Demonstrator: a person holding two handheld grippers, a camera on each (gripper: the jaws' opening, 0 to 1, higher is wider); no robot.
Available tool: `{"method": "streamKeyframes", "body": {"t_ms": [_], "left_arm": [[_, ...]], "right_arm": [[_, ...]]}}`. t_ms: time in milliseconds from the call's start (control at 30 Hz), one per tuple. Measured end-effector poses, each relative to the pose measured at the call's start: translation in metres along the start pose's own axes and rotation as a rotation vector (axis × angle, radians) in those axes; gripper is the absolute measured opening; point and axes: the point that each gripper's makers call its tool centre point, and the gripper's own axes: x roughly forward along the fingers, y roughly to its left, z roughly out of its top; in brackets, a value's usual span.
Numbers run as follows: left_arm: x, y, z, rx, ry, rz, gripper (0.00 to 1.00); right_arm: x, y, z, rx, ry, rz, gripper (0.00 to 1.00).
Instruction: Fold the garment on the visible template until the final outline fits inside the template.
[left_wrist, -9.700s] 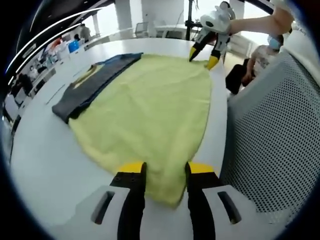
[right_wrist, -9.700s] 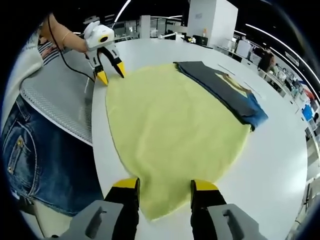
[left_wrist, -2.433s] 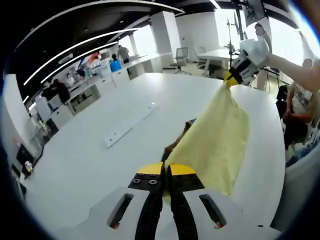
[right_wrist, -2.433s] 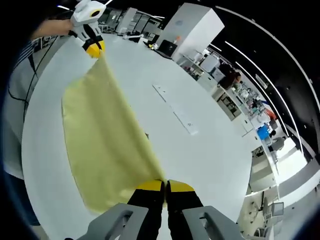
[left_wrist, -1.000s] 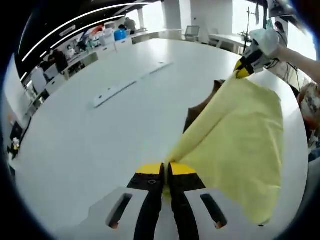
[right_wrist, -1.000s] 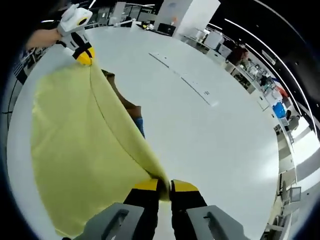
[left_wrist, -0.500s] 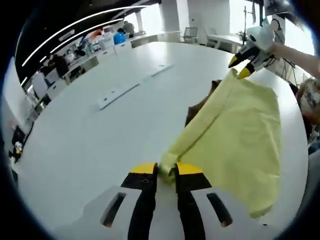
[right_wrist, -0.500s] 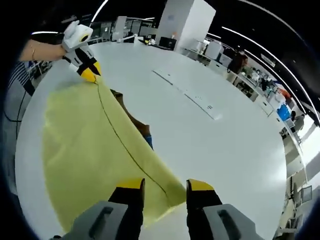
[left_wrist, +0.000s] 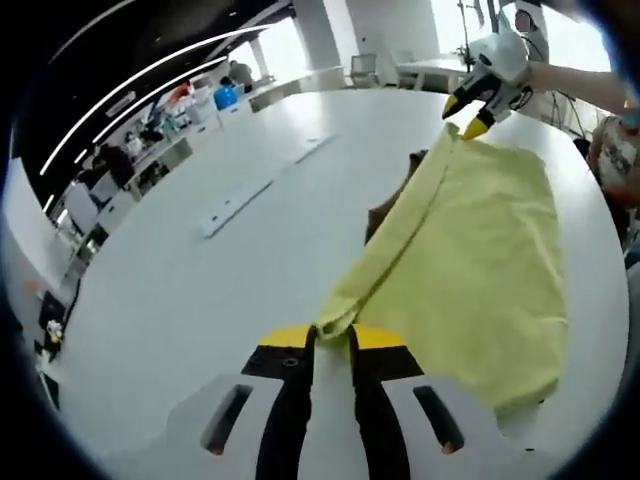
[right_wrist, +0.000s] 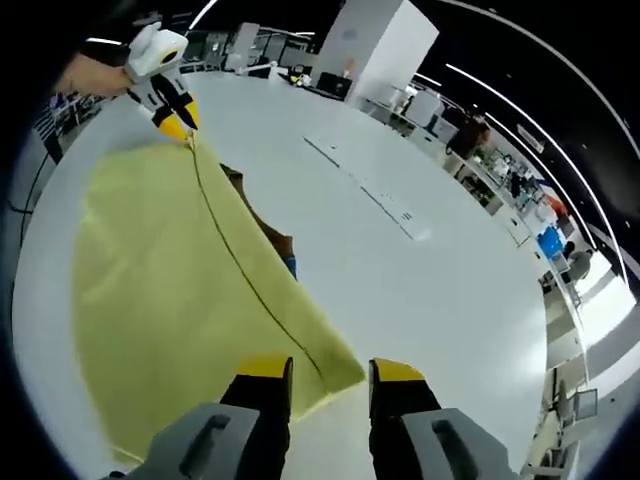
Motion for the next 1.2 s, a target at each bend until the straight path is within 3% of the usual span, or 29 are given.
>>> {"method": "streamKeyframes", "body": {"t_ms": [100, 333, 600, 700, 867, 1200], "left_arm": [[0.004, -0.002, -0.002, 0.069, 0.027, 0.001, 0.10], [0.014, -0.001, -0.007, 0.098, 0.052, -0.001, 0.08], [0.019, 0.006, -0.008, 0.112, 0.064, 0.022, 0.04], [0.019, 0.007, -0.007, 0.072, 0.062, 0.031, 0.02], [0.013, 0.010, -0.002, 0.031, 0.027, 0.030, 0.00], [-0.002, 0.018, 0.016, -0.180, -0.076, 0.023, 0.00]], "right_arm": [[0.004, 0.004, -0.003, 0.004, -0.001, 0.022, 0.23], [0.013, 0.000, -0.004, 0.081, -0.021, 0.043, 0.20], [0.019, 0.002, -0.004, 0.067, -0.023, 0.047, 0.05], [0.019, 0.002, -0.004, 0.061, -0.019, 0.044, 0.00], [0.019, 0.003, -0.005, 0.063, -0.008, 0.036, 0.00], [0.005, -0.020, 0.015, 0.085, -0.069, -0.032, 0.00]]}}
